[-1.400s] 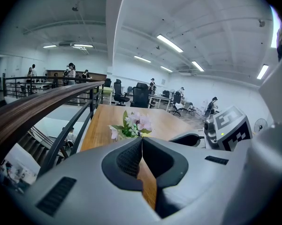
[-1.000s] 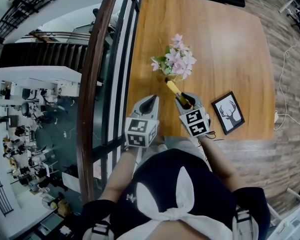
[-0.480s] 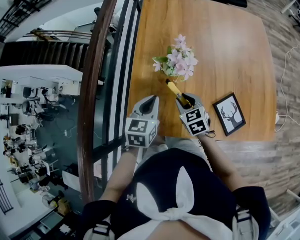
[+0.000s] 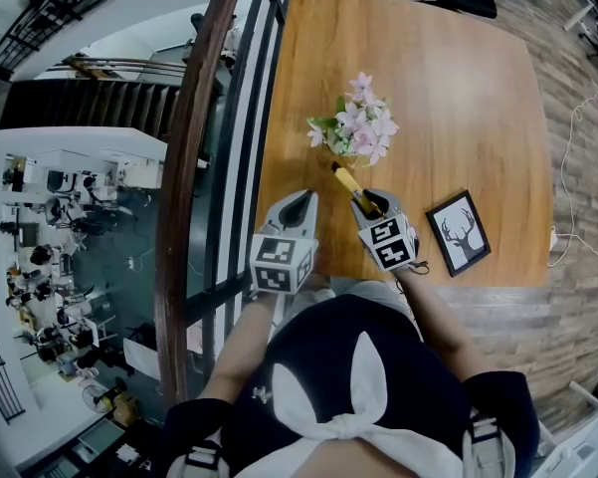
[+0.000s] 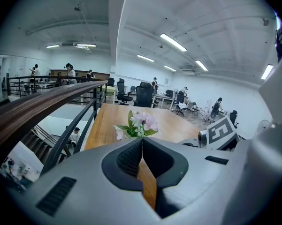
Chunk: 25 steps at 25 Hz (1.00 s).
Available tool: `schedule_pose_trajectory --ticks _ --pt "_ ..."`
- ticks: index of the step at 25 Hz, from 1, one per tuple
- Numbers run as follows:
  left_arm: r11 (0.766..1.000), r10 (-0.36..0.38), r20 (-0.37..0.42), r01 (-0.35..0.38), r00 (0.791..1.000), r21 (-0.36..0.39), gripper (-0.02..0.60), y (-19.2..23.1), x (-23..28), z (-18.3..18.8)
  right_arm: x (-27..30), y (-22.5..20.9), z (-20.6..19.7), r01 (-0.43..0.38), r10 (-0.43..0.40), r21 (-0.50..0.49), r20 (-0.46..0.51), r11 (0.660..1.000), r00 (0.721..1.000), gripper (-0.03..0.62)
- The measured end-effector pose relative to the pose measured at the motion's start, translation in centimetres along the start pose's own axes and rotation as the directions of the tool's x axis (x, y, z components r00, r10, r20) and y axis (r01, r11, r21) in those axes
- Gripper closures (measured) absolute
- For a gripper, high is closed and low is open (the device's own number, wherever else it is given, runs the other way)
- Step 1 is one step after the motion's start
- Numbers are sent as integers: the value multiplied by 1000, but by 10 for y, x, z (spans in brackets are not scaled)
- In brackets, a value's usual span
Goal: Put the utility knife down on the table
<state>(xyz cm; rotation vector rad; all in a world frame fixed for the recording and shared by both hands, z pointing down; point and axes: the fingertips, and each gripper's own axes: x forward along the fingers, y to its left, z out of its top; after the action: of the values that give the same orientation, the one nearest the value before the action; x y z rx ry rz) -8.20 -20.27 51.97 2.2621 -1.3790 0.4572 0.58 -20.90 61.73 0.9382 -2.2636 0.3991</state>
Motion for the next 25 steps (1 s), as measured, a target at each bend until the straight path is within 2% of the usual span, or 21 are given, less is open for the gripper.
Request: schedule_pose_trajectory --ticks 21,25 --pt "1000 10 -26 -10 1000 -17 563 15 19 3 33 -8 -13 -42 40 -25 -82 999 996 468" --pt "1000 12 -35 -12 999 -20 563 16 22 1 37 -13 -16 -43 37 -54 -106 998 994 468"
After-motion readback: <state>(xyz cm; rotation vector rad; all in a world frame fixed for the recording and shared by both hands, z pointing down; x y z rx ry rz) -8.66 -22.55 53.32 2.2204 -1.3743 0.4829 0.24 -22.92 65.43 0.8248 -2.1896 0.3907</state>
